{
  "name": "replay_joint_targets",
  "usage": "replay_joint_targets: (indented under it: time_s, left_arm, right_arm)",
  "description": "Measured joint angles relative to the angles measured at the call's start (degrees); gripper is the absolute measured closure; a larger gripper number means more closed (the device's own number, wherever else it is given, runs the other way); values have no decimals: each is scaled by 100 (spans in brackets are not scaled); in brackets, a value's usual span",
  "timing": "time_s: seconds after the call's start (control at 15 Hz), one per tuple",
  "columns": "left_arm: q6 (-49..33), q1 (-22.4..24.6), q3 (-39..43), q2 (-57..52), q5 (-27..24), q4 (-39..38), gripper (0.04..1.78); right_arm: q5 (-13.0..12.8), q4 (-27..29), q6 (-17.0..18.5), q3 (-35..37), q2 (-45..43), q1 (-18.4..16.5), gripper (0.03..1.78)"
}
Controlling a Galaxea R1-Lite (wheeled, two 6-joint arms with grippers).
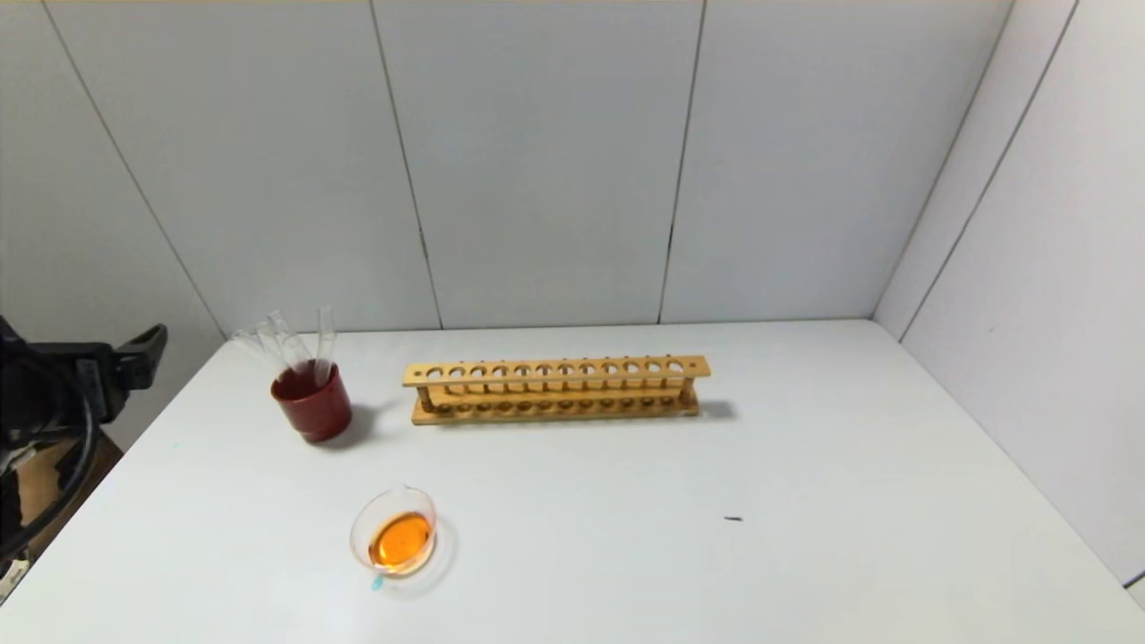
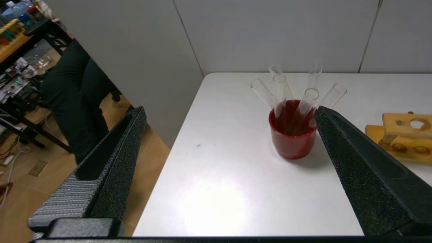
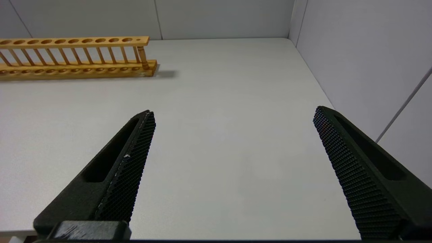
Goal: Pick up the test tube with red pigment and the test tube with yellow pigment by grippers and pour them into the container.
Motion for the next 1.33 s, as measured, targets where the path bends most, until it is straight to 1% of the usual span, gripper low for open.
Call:
replay_joint_targets:
  time_s: [0.2, 0.4, 0.6, 0.8, 1.0, 1.13, 1.2, 1.33]
  left_arm:
    - [17, 0, 133, -1163, 187, 1031, 7]
    - [83, -1, 223, -2345, 311, 2341, 7]
    - [121, 0, 364, -3296, 358, 3173, 7]
    - [157, 101, 422, -4083, 433, 4046, 7]
    - [162, 140, 660, -4769, 401, 4164, 7]
    - [171, 148, 946, -5300, 247, 4178, 7]
    - [171, 149, 1117, -5580, 77, 4181, 7]
    - [124, 156, 1558, -6092, -444, 4131, 7]
  right_arm:
    - [0, 0, 2, 0, 0, 0, 10]
    - [0, 0, 0, 0, 0, 0, 10]
    - [0, 0, 2, 0, 0, 0, 10]
    - [0, 2, 2, 0, 0, 0, 10]
    - [0, 0, 0, 0, 0, 2, 10]
    - [2, 0, 0, 0, 0, 2, 10]
    - [0, 0, 0, 0, 0, 2, 10]
    - [0, 2, 2, 0, 0, 2, 10]
